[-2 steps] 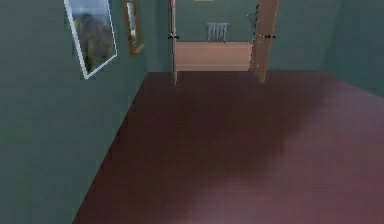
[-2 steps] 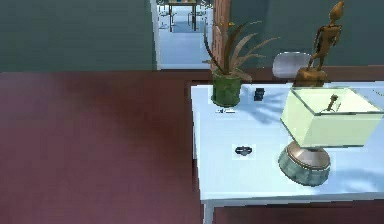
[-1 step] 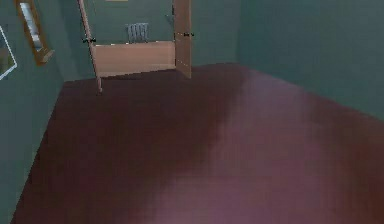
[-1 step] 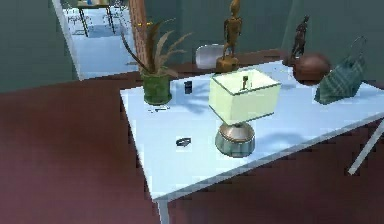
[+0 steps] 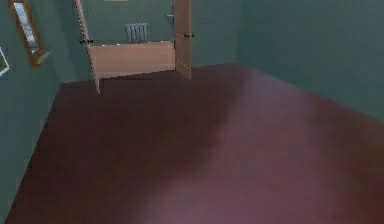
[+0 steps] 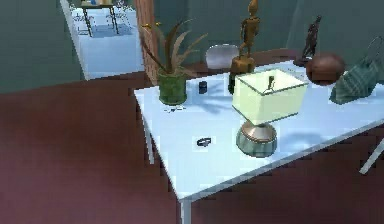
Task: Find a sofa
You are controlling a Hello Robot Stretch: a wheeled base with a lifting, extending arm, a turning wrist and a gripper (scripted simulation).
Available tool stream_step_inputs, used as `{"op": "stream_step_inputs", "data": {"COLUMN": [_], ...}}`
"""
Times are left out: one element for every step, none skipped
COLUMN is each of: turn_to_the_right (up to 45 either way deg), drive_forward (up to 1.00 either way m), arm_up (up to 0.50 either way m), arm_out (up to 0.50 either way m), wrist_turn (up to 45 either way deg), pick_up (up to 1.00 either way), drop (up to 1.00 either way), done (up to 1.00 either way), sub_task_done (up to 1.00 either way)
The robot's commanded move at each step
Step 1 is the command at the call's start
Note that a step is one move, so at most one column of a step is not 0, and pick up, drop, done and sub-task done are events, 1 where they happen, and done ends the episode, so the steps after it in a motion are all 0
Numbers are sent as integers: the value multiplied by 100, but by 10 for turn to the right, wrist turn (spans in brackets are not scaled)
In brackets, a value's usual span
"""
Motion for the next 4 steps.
{"op": "stream_step_inputs", "data": {"turn_to_the_right": [180, 0, 450, 30], "drive_forward": [0, 40, 0, 0], "arm_up": [0, 0, 0, 0], "arm_out": [0, 0, 0, 0], "wrist_turn": [0, 0, 0, 0], "pick_up": [0, 0, 0, 0], "drop": [0, 0, 0, 0], "done": [0, 0, 0, 0], "sub_task_done": [0, 0, 0, 0]}}
